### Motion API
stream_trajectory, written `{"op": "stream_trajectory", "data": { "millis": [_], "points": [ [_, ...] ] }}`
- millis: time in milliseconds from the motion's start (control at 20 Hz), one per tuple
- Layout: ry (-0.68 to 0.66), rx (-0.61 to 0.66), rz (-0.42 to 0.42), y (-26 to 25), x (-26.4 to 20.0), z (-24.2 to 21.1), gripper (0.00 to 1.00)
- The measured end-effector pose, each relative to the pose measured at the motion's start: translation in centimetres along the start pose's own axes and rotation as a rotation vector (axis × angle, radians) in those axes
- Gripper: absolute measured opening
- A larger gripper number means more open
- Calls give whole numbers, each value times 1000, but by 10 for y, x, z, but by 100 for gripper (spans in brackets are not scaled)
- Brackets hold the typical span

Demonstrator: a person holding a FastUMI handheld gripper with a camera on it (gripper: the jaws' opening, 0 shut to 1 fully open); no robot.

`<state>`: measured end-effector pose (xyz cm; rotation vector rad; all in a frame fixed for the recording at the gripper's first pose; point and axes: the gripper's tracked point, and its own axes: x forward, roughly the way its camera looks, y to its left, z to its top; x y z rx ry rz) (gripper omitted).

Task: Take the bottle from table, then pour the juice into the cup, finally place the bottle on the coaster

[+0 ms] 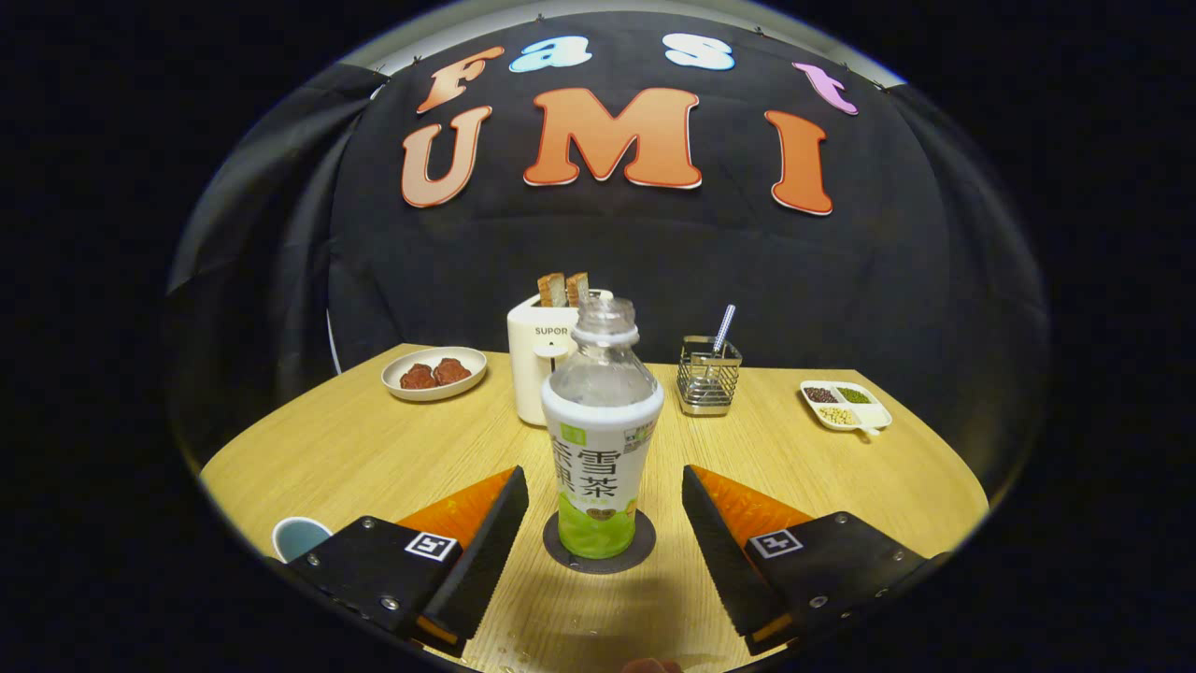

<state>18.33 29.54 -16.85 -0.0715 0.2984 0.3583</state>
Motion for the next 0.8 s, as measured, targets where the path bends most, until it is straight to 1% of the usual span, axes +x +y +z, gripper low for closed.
{"op": "stream_trajectory", "data": {
  "millis": [200,350,500,650,800],
  "points": [
    [-67,-51,-17,-25,-69,31,98],
    [-101,-78,-33,-45,-127,38,98],
    [-123,-76,-63,-70,-178,38,98],
    [-139,-42,-104,-97,-221,30,98],
    [-155,-36,-173,-127,-253,17,98]
  ]
}}
